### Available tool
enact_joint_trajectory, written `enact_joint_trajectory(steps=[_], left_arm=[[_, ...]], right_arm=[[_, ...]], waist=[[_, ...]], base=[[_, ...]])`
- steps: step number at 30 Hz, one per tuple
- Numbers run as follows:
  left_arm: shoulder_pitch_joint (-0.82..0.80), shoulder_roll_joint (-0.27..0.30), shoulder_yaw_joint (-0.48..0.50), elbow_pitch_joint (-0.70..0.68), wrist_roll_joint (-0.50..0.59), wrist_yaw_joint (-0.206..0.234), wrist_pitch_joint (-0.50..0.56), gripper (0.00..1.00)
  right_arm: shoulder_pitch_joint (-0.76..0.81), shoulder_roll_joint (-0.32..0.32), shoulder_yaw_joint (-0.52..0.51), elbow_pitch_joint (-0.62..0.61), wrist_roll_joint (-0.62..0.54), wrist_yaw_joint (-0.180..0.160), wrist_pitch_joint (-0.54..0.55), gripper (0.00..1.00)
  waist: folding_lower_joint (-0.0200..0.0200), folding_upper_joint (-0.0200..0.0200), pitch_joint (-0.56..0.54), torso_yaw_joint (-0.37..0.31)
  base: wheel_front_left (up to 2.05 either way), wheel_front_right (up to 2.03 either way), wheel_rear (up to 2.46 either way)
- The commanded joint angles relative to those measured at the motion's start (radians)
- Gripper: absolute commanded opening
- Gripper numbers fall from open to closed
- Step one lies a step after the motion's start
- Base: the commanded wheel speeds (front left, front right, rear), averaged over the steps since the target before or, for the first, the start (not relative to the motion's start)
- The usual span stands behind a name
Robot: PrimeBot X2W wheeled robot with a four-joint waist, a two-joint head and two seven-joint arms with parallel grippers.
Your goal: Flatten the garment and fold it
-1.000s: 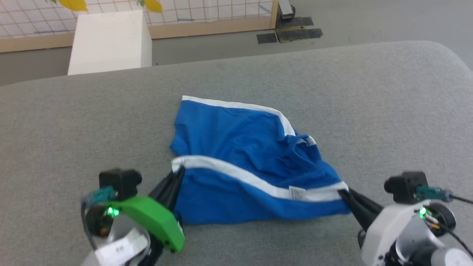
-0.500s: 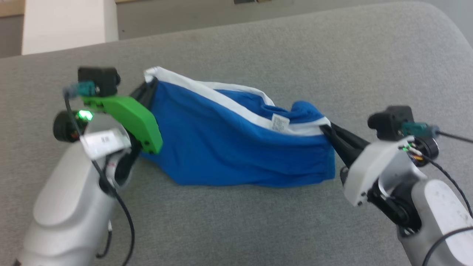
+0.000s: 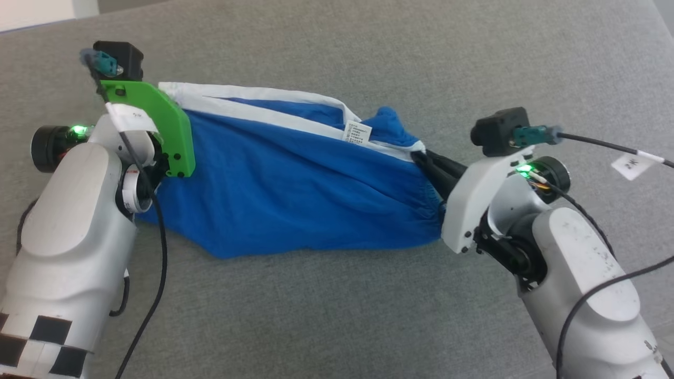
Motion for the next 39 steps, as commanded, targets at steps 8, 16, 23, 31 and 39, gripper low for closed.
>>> enact_joint_trajectory(steps=[8,16,23,31,39], left_arm=[[-0.016,-0.012,-0.009,0.052,-0.009,0.033,0.058,1.0],[0.064,-0.035,0.025,-0.024,0.001,0.043,-0.195,1.0],[0.267,-0.075,0.061,-0.187,0.018,0.11,-0.466,1.0],[0.441,-0.075,0.083,-0.251,0.018,0.205,-0.498,1.0],[0.449,-0.062,0.092,-0.157,0.002,0.26,-0.4,1.0]], right_arm=[[-0.044,0.03,0.011,0.059,-0.006,-0.002,0.046,0.0],[0.014,0.028,-0.035,-0.001,-0.005,-0.002,-0.089,1.0],[0.182,0.01,-0.091,-0.147,-0.074,-0.002,-0.311,1.0],[0.346,0.038,-0.144,-0.25,-0.163,-0.002,-0.493,1.0],[0.419,0.061,-0.142,-0.263,-0.197,-0.002,-0.546,1.0]], waist=[[-0.0001,0.0,0.02,-0.021],[-0.0001,0.0,-0.043,0.012],[-0.0001,0.0,-0.125,0.038],[-0.0001,0.0,-0.163,0.023],[-0.0001,0.0,-0.163,-0.023]], base=[[0.0,0.0,0.0],[0.0,0.0,0.0],[0.0,0.0,0.0],[0.0,0.0,0.0],[0.0,0.0,0.0]])
